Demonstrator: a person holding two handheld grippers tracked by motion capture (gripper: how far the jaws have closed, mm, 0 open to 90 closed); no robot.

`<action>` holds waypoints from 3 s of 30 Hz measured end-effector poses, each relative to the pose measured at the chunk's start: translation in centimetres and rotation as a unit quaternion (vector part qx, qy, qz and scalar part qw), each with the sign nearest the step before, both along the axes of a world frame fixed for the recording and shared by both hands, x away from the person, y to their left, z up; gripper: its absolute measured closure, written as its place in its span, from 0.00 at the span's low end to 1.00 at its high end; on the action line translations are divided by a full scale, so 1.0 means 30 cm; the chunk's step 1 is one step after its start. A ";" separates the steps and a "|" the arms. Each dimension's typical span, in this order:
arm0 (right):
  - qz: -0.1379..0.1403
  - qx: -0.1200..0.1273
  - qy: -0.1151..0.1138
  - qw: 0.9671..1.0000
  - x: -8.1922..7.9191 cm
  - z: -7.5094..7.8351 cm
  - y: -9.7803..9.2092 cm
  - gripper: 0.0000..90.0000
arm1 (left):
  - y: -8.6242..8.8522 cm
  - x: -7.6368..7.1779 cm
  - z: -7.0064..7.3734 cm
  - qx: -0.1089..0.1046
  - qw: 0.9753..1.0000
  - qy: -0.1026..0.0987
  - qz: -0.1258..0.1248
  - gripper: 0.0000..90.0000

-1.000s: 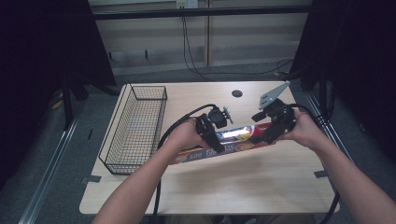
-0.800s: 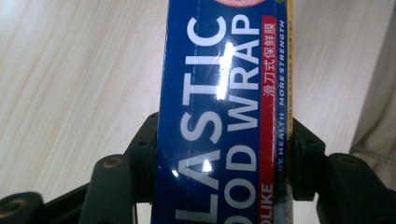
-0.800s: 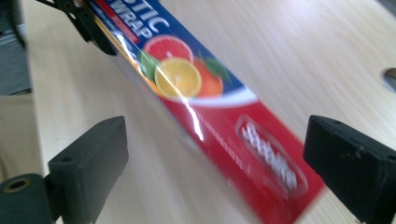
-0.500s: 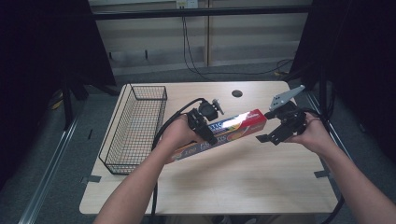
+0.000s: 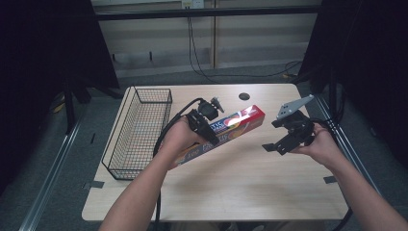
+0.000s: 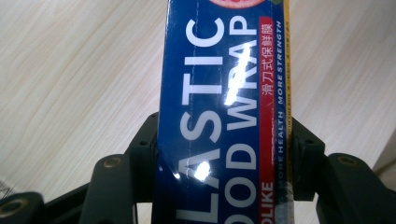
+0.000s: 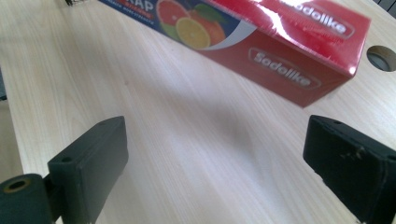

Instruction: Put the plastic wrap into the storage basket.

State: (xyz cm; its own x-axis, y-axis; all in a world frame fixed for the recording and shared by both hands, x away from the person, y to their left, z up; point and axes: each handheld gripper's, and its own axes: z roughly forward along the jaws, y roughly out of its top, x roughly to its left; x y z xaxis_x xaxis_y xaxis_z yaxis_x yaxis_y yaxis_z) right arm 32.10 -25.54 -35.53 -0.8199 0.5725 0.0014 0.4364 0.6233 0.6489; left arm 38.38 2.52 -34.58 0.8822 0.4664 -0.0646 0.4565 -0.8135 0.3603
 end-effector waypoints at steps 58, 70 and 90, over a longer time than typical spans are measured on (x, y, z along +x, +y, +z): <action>-0.031 0.022 0.012 0.999 -0.045 -0.138 0.011 0.07 | 0.298 0.040 0.033 0.005 0.984 -0.026 0.179 0.49; -0.024 0.012 0.008 1.000 -0.055 -0.150 0.026 0.07 | 0.352 0.038 0.021 -0.006 0.973 -0.027 0.229 0.49; -0.018 0.021 0.005 1.000 -0.070 -0.175 0.017 0.07 | 0.462 0.038 0.014 0.002 0.949 -0.041 0.312 0.49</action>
